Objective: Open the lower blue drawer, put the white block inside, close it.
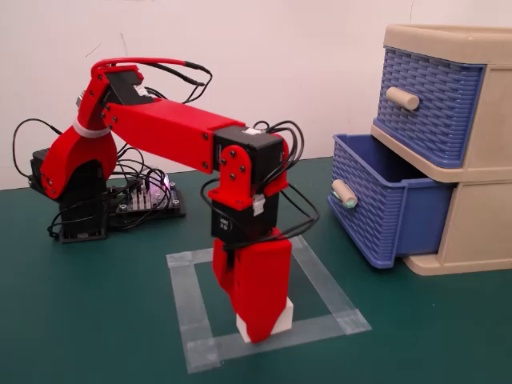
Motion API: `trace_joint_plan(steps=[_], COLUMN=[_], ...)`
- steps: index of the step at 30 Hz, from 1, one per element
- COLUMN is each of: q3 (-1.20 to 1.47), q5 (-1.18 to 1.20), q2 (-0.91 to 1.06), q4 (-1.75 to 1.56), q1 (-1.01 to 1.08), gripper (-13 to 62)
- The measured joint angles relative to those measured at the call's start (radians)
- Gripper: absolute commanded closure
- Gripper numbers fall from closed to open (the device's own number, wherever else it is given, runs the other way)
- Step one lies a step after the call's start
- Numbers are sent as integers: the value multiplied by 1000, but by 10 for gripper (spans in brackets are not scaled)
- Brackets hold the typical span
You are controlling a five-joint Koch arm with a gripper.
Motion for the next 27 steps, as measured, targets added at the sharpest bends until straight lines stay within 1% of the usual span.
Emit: trace_joint_plan(steps=[3,5,7,8,11,14,16,17,20,25,26,27], q3=[-11,-58,-130,-156,-259,-382,-440,-449,-459,-459,-459,-459], q5=[-17,-38,-64,-78,-109,-114,-115,-115,-123,-158,-160,-161], q2=[31,97,202,236,314,310,270,247,150,98,95,92], q4=[67,110,146,152,164,129,17,-28,-215,-276,-281,-290], q1=[-9,-18,-52,-81,-272,-422,-548,-577,-611,-609,-609,-609], gripper=[576,575,576,576,576,576,575,575,575,566,517,428])
